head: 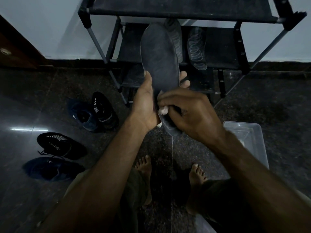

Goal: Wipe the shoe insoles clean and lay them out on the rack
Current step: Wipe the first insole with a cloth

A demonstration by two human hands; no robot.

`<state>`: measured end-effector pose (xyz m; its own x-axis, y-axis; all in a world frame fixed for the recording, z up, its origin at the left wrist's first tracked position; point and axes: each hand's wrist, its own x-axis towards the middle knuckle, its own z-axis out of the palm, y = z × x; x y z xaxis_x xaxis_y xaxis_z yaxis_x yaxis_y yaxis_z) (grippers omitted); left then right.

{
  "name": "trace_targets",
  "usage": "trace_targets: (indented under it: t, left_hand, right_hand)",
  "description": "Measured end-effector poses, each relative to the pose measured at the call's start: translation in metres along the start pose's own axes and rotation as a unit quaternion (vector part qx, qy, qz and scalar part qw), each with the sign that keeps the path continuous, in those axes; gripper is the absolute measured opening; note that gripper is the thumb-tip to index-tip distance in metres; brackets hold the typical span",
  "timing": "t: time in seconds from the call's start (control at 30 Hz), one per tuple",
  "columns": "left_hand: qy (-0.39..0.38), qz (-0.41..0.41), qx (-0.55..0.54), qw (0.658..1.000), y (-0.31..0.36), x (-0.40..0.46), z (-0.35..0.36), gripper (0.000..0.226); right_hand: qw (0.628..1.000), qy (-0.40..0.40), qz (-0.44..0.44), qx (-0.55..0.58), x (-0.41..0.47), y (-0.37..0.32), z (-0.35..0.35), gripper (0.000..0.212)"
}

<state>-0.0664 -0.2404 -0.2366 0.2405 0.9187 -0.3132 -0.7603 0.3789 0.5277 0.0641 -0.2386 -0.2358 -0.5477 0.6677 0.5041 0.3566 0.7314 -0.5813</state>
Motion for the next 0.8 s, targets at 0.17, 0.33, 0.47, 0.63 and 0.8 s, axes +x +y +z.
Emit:
trace_targets:
  t: [0.17, 0.33, 0.47, 0.63, 0.8]
  left_hand:
    - [-0.011, 0.004, 0.003, 1.0, 0.001, 0.001, 0.001, 0.082]
    - [-0.011, 0.029, 0.002, 1.0, 0.0, 0.006, -0.003, 0.075]
    - [0.008, 0.042, -0.002, 0.999, -0.003, 0.004, 0.001, 0.068]
    - [0.016, 0.04, 0.003, 0.999, 0.001, 0.001, 0.003, 0.076]
    - [0.005, -0.007, -0.006, 1.0, 0.005, -0.004, 0.003, 0.088]
  right_hand:
    - [0.992, 0.039, 0.089, 0.087, 0.0, 0.005, -0.008, 0.017]
    - [0.928, 0.149, 0.229, 0.255, 0.003, 0.007, -0.015, 0.016]
    - [0.923, 0.153, 0.242, 0.258, 0.003, 0.006, -0.014, 0.015]
    - [0.959, 0.132, 0.183, 0.169, 0.001, 0.008, -0.013, 0.015]
    - [0.998, 0.051, 0.045, -0.001, -0.003, 0.004, -0.003, 0.017]
